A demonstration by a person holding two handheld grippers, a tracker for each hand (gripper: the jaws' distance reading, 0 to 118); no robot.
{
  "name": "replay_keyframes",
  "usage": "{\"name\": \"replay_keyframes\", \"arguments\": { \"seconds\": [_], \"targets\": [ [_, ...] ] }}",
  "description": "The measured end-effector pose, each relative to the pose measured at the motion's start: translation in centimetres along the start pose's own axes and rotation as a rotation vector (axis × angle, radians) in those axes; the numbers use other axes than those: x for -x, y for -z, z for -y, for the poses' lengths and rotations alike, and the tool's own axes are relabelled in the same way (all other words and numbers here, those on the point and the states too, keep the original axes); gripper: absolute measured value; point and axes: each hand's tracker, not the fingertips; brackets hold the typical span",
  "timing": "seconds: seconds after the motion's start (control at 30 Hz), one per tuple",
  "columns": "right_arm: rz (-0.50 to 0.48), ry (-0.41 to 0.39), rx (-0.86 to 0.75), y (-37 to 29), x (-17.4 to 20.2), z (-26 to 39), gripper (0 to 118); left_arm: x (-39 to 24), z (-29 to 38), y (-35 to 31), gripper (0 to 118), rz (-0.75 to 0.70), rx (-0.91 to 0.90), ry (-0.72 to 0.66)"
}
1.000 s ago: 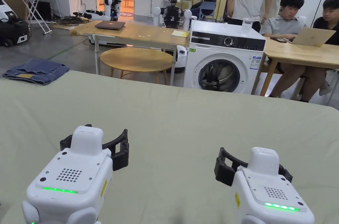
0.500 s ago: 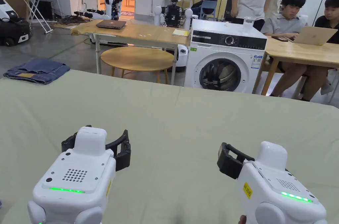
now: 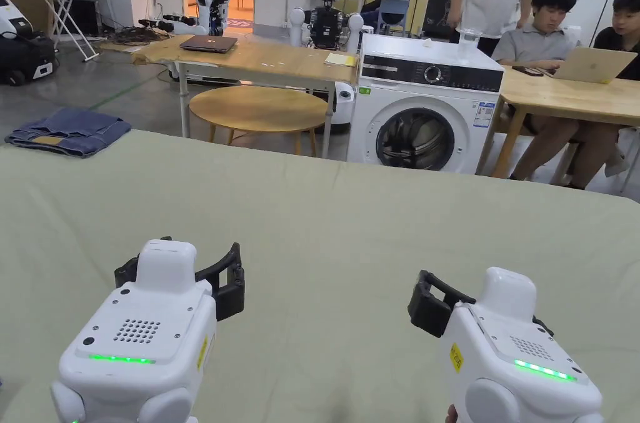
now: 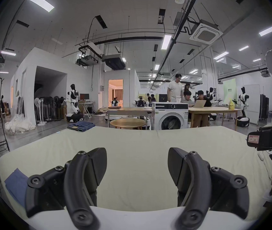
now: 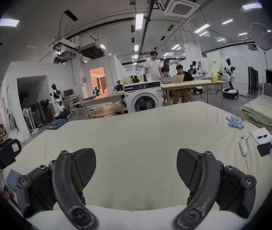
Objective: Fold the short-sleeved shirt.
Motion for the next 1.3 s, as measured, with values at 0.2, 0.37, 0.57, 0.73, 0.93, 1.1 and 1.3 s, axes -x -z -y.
{"name": "replay_keyframes", "arguments": {
  "seconds": [0.2,0.37,0.57,0.73,0.93,1.1,1.3],
  "targets": [
    [0.01,-0.012,-0.016,0.0,0.0,-0.3,101,-0.1,-0.1,0.0,77,-0.004,-0.016,0.011],
    [0.045,-0.045,-0.03,0.2,0.1,-0.3,101,0.0,-0.3,0.1,77,0.005,-0.012,0.01],
    [0.066,-0.042,-0.009,0.6,0.0,-0.2,101,0.2,-0.3,0.2,77,0.009,-0.001,0.013],
    [0.054,-0.06,-0.003,0.9,-0.1,0.1,101,0.3,-0.1,0.2,77,0.012,0.009,0.017],
    [0.08,-0.079,-0.015,1.0,0.3,-0.1,101,0.4,0.2,0.3,77,0.021,0.023,0.015],
    [0.034,-0.032,0.062,1.6,-0.2,-0.6,101,0.5,0.3,0.5,77,0.025,0.031,-0.001],
    [0.036,-0.007,0.063,1.8,-0.5,-0.4,101,0.6,0.3,0.5,77,0.025,0.029,0.001]
  ]
}}
